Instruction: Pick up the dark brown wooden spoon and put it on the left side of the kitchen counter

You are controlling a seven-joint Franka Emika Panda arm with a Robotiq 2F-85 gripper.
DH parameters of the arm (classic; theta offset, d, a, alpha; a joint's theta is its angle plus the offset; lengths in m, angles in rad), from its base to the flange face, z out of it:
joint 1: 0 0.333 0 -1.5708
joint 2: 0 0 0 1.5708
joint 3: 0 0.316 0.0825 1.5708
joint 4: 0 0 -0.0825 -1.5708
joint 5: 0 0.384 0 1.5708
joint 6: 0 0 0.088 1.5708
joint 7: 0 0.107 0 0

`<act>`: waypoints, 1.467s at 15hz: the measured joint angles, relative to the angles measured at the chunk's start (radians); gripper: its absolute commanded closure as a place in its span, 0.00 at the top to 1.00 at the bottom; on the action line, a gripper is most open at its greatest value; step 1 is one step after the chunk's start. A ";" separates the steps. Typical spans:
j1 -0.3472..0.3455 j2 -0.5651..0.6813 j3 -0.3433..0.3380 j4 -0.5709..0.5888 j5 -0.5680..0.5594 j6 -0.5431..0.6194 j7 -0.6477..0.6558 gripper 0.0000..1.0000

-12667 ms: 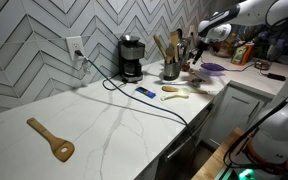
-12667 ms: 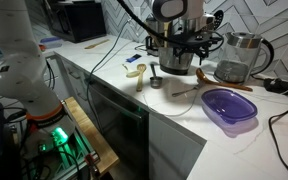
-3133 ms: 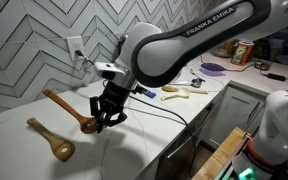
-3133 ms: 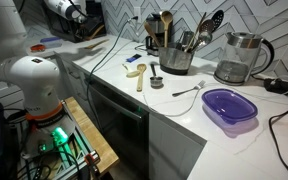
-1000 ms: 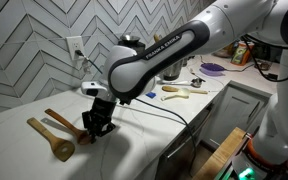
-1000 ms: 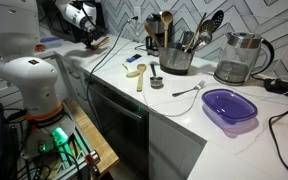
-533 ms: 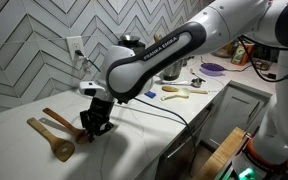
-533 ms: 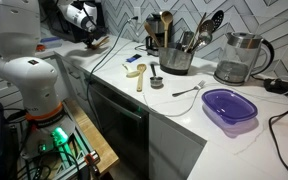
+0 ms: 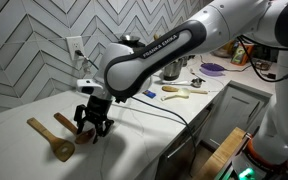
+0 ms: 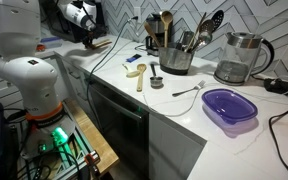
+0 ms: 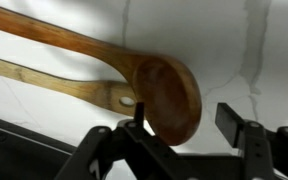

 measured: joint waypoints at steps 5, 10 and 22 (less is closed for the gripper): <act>-0.010 -0.016 0.036 0.030 0.003 0.000 0.000 1.00; -0.022 -0.147 0.045 0.048 0.015 -0.051 0.174 1.00; -0.104 -0.717 -0.236 -0.020 -0.137 -0.508 0.658 1.00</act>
